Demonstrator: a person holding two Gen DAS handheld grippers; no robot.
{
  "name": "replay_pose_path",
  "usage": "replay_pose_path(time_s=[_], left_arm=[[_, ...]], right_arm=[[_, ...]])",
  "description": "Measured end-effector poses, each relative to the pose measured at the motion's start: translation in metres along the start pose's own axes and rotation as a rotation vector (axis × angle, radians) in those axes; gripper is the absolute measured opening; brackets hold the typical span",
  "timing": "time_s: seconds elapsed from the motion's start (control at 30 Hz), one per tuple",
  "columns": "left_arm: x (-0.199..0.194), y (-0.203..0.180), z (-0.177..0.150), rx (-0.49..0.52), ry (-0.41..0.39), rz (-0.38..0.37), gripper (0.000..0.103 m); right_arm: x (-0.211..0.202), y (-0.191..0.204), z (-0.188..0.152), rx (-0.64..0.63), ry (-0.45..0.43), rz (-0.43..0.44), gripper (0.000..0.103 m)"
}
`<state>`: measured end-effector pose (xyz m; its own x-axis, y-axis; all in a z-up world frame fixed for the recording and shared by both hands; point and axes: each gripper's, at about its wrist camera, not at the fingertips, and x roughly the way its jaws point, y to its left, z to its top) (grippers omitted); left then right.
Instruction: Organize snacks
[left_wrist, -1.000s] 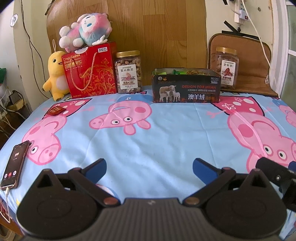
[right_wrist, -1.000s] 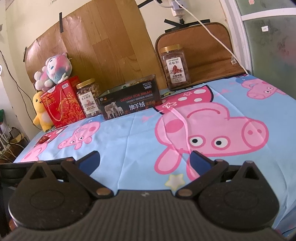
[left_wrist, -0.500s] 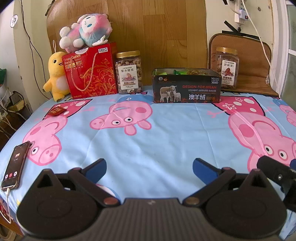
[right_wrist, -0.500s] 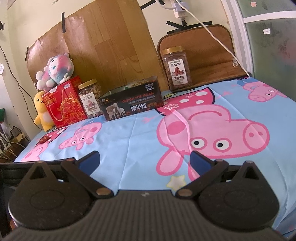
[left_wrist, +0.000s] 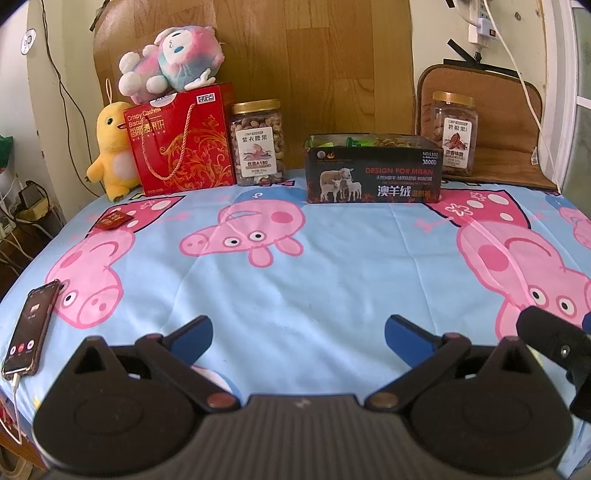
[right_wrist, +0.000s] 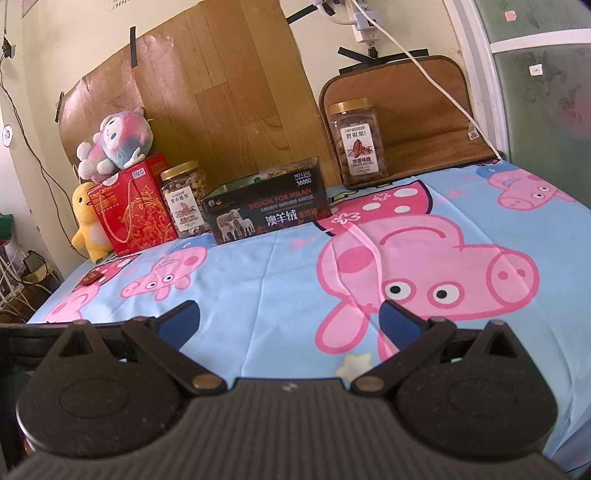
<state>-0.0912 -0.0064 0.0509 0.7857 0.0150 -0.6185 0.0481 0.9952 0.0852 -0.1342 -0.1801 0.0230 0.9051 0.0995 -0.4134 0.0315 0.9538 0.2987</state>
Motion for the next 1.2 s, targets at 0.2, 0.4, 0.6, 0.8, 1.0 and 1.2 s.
replay_pose_path(time_s=[0.2,0.4,0.6,0.8,1.0,1.2], left_arm=[[0.0008,-0.0006,-0.0015,0.001,-0.003,0.004,0.103],[0.0004,-0.0003,-0.0021,0.001,-0.006,0.009,0.103],[0.0007,0.0002,-0.0016,0.001,-0.004,0.011,0.103],[0.0009,0.0006,-0.0018,0.000,-0.005,0.011,0.103],[0.0021,0.0026,-0.0020,-0.006,0.000,0.013,0.103],[0.0034,0.0028,-0.0021,-0.015,0.009,0.016,0.103]], right_arm=[[-0.0006,0.0006,-0.0004,0.000,0.000,-0.001,0.103],[-0.0007,0.0011,-0.0008,-0.006,-0.003,0.006,0.103],[-0.0015,0.0009,-0.0001,-0.011,-0.006,0.010,0.103],[-0.0013,0.0014,0.0000,-0.012,-0.003,0.013,0.103],[-0.0012,0.0016,-0.0001,-0.011,-0.003,0.014,0.103],[-0.0009,0.0015,-0.0002,-0.013,0.001,0.018,0.103]])
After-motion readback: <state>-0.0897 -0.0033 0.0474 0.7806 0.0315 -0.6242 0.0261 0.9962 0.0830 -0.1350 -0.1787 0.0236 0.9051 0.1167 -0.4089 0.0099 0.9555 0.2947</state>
